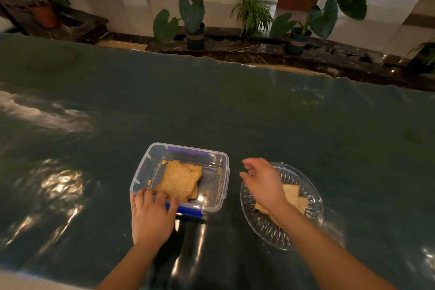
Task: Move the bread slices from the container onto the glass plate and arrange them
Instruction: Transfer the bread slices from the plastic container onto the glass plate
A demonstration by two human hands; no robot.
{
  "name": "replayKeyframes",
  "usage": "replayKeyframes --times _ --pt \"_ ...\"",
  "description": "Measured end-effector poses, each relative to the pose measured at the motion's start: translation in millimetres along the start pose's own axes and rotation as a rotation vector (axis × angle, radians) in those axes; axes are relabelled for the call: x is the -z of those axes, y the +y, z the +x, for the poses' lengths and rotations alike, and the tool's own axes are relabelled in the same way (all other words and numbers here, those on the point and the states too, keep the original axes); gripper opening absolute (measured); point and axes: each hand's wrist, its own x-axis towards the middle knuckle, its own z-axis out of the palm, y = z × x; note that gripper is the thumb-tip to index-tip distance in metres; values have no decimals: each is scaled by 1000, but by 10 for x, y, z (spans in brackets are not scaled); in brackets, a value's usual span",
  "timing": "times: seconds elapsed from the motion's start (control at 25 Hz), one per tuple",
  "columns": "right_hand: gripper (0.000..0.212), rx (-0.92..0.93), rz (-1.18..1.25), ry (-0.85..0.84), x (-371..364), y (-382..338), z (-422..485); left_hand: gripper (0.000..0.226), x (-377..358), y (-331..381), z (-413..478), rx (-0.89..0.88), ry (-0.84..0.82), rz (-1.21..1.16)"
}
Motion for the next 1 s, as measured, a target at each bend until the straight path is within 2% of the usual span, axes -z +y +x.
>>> replayKeyframes --times 0.12,0.32,0.52,0.68,0.8,1.0 --pt "32 100 6 -137 -322 -493 202 45 2 -11 -8 -1 1 -14" --pt "26 -16 -110 -388 -801 -773 452 45 -23 -47 -18 -2 19 -26" --pt "51 -162 -187 -505 -1131 -722 599 46 -71 -79 -9 -16 48 -23" --pt "68 -163 -271 -529 -1304 -690 612 48 -90 -67 11 -11 44 2" --pt "68 -140 -325 -489 -1383 -687 578 48 -113 -65 11 -17 62 6" --pt "64 -233 -127 -455 -1388 -719 591 57 -130 -73 0 -27 82 10"
